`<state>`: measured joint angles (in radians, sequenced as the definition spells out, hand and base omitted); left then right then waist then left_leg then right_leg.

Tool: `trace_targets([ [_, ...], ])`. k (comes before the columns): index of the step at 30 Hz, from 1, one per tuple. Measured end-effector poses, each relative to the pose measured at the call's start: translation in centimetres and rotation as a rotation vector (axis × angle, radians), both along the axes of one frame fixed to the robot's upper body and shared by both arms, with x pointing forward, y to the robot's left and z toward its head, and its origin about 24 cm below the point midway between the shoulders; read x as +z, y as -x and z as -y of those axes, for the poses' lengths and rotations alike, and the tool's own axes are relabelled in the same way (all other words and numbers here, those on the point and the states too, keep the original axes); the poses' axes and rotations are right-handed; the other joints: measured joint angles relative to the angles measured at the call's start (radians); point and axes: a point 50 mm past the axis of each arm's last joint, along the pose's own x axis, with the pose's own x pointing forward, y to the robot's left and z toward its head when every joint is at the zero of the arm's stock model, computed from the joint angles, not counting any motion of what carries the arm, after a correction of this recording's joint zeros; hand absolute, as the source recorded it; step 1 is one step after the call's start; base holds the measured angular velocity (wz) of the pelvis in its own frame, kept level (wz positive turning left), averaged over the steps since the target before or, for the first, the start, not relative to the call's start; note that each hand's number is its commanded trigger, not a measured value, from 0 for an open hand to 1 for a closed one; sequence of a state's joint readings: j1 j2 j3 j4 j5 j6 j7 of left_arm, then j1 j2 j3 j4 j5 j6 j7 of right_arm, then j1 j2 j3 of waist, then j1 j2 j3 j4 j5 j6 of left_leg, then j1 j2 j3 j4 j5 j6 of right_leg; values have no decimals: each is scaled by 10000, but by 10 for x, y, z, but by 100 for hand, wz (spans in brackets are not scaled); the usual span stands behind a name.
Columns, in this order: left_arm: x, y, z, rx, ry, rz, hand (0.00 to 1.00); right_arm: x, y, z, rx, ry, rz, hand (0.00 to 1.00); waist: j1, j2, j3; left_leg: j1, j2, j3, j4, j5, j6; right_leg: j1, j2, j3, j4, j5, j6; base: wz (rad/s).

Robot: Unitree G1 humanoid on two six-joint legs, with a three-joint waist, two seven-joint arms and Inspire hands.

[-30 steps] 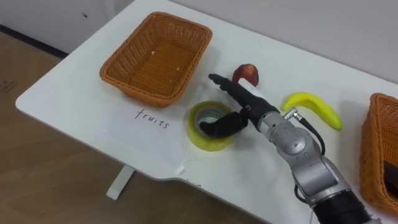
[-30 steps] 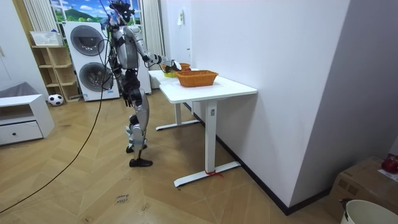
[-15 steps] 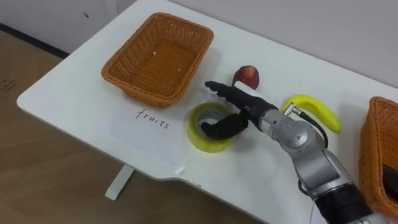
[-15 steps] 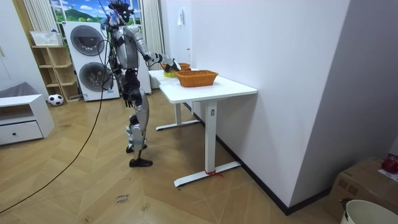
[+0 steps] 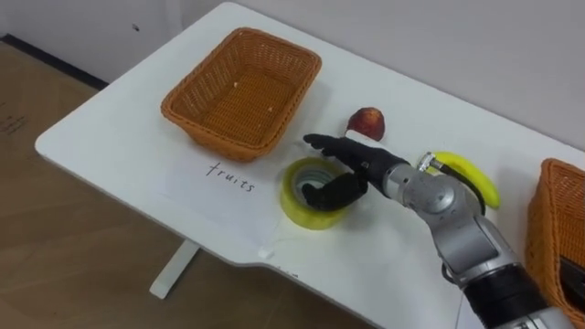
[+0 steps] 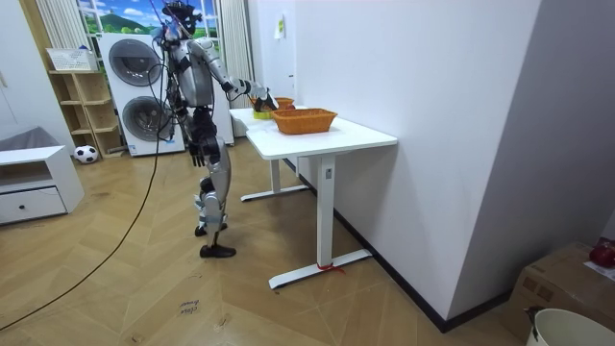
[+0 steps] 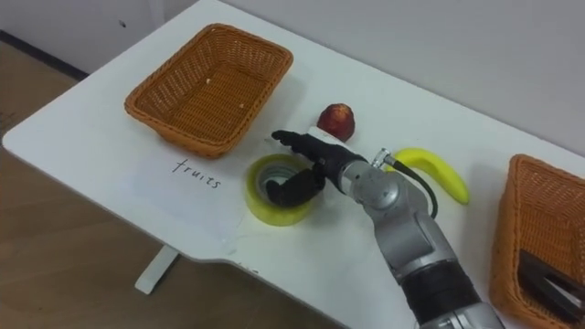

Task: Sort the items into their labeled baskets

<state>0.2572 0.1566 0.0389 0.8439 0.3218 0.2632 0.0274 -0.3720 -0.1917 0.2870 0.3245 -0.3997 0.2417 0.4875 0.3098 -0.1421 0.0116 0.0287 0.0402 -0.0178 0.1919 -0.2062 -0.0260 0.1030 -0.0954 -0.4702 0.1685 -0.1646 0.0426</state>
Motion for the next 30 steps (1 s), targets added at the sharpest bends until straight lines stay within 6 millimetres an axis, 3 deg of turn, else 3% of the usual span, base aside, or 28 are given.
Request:
trace_targets([
  [1,0,0,0,5,-3,-5,0,0,0,1,5,1,-24,100,9,0,0,0,0,0,3,0,0,0,0,-1,0,0,0,0],
  [7,0,-2,0,31,-39,-59,0,5,-7,3,31,1092,440,100,39,15,10,3,0,-1,30,0,0,24,-1,-2,0,0,0,0],
  [11,1,-5,0,1,-59,22,0,9,-11,6,-57,2033,858,100,299,17,11,17,0,-12,-38,-2,0,14,0,-5,-10,0,0,1],
  [21,3,-13,-6,70,-364,254,0,8,-11,9,-169,2312,766,100,433,-12,20,147,-2,1,-56,-2,1,16,-2,45,-17,0,0,0],
  [24,4,-17,-7,-64,-504,338,0,8,-10,9,-265,2253,689,100,481,-33,21,156,2,45,-137,-2,1,9,8,250,-15,0,0,-7],
  [30,6,-17,-13,12,-821,362,0,7,-10,10,-315,2240,549,100,544,-285,18,161,13,74,-236,-1,3,-14,28,303,-17,0,0,-3],
])
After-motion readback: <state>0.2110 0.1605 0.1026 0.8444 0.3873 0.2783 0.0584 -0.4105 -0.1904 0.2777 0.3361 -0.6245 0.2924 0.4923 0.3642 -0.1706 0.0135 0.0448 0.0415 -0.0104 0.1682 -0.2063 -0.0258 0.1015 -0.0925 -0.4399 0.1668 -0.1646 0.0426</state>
